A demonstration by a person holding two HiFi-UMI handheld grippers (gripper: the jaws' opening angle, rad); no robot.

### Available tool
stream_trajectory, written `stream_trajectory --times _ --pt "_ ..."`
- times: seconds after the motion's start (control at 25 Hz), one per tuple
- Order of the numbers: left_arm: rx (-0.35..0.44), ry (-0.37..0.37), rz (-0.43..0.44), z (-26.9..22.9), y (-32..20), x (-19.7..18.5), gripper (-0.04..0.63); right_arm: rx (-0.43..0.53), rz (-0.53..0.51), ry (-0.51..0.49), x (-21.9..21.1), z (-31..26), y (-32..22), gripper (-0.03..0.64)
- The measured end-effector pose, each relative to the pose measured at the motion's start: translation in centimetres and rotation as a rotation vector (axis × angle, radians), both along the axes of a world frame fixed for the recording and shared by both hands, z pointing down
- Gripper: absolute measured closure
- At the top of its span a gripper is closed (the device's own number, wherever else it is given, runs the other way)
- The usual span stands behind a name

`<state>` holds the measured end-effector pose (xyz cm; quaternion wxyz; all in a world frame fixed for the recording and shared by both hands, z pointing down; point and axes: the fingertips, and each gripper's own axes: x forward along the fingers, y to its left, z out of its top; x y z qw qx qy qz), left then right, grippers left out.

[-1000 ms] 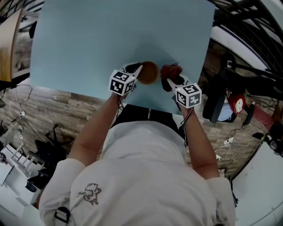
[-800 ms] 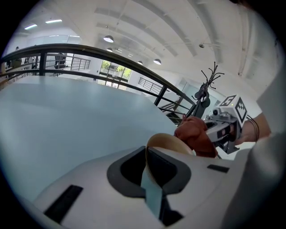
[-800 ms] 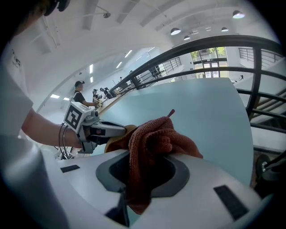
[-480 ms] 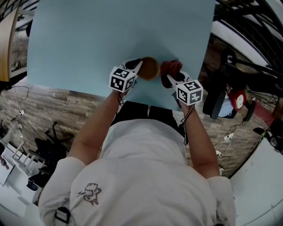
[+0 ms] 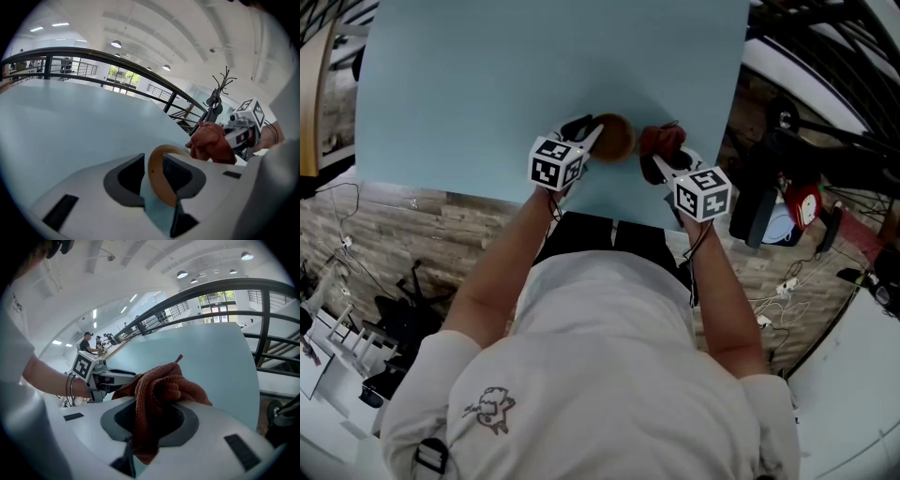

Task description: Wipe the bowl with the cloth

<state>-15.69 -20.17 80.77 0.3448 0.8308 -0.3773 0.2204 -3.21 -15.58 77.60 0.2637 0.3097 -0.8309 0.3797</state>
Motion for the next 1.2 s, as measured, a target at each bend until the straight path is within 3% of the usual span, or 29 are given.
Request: stream_trajectory --times 0.44,0.84,1.2 --pt "0.109 -0.018 -0.006 -6.3 -1.6 0.0 0.469 0.121 -0.015 -0.024 1.3 -5.1 -2.5 0.517" --pt "0.368 -0.062 0.055 -19.8 -1.1 2.7 0.549 0.346 -0.055 -0.094 2.4 -16.8 -5.1 0.517" --pt "0.546 -0.011 -0.001 -28.6 0.8 4.5 0.581 0.501 -0.139 -0.175 2.3 -24.4 -3.7 0.517"
